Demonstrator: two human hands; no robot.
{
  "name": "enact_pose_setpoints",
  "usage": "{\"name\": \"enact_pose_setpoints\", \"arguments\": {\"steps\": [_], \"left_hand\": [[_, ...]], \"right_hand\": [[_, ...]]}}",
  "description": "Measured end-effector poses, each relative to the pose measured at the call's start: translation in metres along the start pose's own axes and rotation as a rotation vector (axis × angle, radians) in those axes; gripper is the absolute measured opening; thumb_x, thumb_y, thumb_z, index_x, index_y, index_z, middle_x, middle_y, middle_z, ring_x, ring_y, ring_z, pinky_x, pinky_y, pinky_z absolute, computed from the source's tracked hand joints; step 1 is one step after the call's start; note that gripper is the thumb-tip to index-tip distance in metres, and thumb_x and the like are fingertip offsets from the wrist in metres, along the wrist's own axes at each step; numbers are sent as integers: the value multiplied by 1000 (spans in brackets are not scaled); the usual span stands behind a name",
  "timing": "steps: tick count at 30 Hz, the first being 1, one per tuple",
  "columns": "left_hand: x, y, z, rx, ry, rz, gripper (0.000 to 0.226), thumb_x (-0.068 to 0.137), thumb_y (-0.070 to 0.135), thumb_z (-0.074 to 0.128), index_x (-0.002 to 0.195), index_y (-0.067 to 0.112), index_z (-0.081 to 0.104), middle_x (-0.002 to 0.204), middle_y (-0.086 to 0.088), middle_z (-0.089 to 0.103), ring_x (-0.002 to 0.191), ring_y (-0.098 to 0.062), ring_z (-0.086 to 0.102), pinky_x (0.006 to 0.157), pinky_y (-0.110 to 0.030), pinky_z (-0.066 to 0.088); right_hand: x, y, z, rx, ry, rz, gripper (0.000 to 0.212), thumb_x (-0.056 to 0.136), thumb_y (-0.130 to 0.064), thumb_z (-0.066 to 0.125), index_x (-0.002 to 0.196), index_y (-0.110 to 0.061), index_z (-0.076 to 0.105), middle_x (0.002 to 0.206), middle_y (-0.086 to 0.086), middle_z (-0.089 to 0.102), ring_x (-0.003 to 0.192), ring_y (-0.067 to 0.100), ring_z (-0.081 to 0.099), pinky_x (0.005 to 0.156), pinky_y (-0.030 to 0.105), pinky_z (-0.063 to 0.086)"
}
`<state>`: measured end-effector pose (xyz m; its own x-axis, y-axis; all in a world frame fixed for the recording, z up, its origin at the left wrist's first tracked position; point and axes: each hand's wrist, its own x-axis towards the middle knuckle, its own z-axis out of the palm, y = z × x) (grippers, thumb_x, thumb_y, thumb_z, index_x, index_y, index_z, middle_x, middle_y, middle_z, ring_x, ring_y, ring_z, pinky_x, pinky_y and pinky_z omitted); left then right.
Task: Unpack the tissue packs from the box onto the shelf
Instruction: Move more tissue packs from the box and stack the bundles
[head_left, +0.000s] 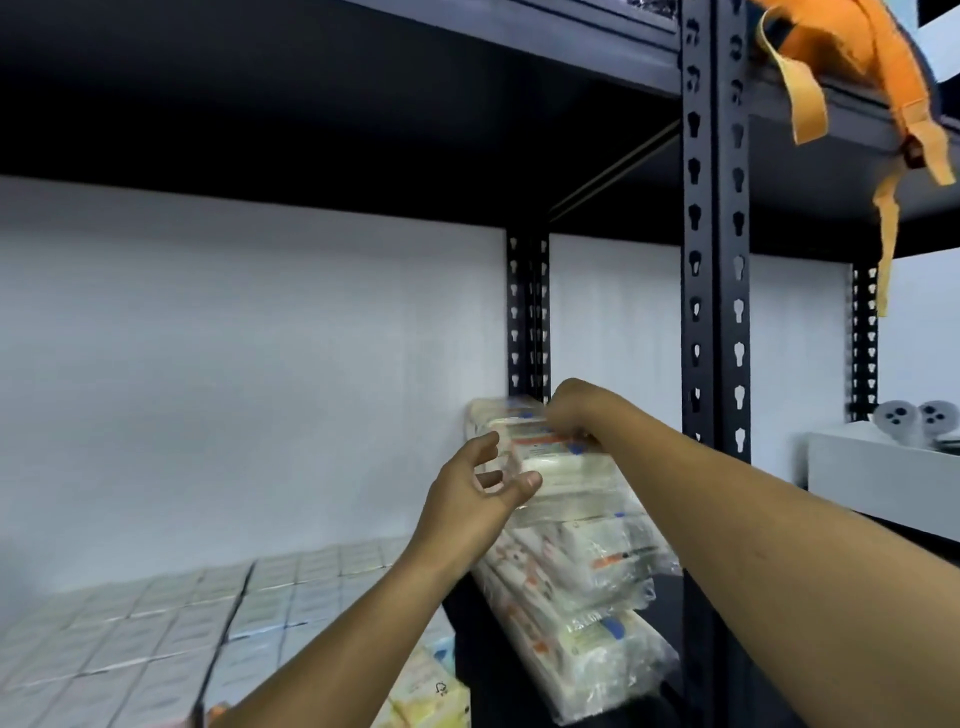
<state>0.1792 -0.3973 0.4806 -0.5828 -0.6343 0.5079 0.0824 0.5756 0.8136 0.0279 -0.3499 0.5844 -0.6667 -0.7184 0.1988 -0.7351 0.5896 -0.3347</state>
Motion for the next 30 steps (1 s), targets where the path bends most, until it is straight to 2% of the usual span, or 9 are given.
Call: {"name": "enact_pose_setpoints", "arguments": {"steps": [3,6,8,10,12,13,18,25,30], "left_hand": [[-4,-1,1,-13,26,-44,70,83,42,74,143,25,42,134,9,52,116,-7,57,83,-15,44],[-6,-2,7,16,44,-123,71,79,52,73,137,19,50,128,5,57,116,-15,58,98,-29,45],[-6,-2,11,-25,55,-134,70,69,61,76,122,19,62,117,5,66,108,-17,64,100,-37,49],[-8,1,16,-58,37,-121,73,59,68,74,115,21,68,110,7,70,103,-13,66,98,-38,52],[-9,1,18,-42,4,-106,60,69,63,74,113,23,69,108,10,71,103,-8,65,97,-36,52],[-10,-2,18,-26,5,-103,51,75,58,73,113,23,69,107,10,71,102,-8,65,96,-35,52],[-13,-21,18,16,-34,-129,45,91,41,63,132,23,58,130,8,61,113,-6,58,98,-26,47],[-2,-34,25,-89,-91,-174,47,102,26,42,148,34,36,154,8,36,141,-15,35,116,-41,31],[13,-38,30,-50,-135,-151,58,95,12,40,148,36,36,152,8,39,131,-10,40,98,-25,32]], "right_hand": [[-8,-9,-10,-40,-113,9,21,98,-24,50,91,-8,61,85,10,62,57,19,51,56,28,42],[-17,-19,-15,-33,-259,13,58,96,-52,51,135,-9,51,127,12,59,71,22,56,67,32,46],[-21,-21,-12,-45,-299,4,75,89,-63,56,144,-13,44,145,9,48,93,28,59,78,35,46],[-21,-18,-8,-90,-231,-12,60,82,-56,67,121,-11,59,131,9,56,98,29,58,81,35,47],[-20,-12,-7,-94,-150,-10,37,72,-46,74,87,-14,60,105,8,62,84,26,58,75,33,48],[-21,-8,-7,-66,-132,-13,34,71,-43,74,81,-14,58,96,7,61,80,25,57,71,31,47],[-24,4,-6,63,-64,18,32,68,-39,76,70,-15,55,73,2,56,64,20,52,59,27,42],[-22,11,-2,94,9,12,26,70,-35,72,68,-15,56,63,-1,54,52,18,49,54,24,40],[-28,10,-2,3,-42,-28,27,81,-33,64,68,-15,48,63,-1,46,53,16,42,49,25,32]]}}
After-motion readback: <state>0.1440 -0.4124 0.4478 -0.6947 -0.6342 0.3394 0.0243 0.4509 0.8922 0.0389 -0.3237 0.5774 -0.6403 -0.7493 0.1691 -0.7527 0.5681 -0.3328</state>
